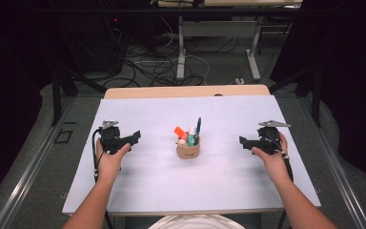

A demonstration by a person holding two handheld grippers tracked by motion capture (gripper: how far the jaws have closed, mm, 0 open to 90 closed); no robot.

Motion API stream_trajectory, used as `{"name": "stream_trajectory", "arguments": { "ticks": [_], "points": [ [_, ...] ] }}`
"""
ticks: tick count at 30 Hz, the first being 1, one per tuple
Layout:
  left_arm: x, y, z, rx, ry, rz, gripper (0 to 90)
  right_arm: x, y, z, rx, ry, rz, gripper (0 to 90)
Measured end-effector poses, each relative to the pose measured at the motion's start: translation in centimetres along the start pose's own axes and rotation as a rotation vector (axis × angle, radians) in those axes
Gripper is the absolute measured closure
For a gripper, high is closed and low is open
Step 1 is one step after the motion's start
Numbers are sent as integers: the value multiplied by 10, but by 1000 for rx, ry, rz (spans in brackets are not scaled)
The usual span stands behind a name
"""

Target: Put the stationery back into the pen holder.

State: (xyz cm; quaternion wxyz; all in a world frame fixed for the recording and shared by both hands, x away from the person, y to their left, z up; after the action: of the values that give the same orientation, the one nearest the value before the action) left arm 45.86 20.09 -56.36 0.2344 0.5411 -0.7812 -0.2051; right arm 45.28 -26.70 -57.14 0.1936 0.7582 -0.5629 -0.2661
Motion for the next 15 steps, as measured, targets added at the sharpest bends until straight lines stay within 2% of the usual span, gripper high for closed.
{"name": "stream_trajectory", "arguments": {
  "ticks": [6, 15],
  "points": [
    [-4, -3, 4, -12, 3, -18, 66, 7, -3, 3, -13, -9, 26, 32],
    [-8, -5, 7, -28, 4, -30, 25, 11, -5, 5, -24, -21, 23, 27]
  ]
}}
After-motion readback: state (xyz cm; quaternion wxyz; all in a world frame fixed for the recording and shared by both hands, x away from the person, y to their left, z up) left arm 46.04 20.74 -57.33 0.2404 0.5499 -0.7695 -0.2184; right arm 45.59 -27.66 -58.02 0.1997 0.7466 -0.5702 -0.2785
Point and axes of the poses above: each handheld gripper's, and its own axes: y roughly backward along the jaws, z roughly out of its underside, x roughly to its right, the point moved 7 cm from there along -y, roughly forward along the jaws, and after that the axes turned 6 degrees about -y, right-handed, at the moved point
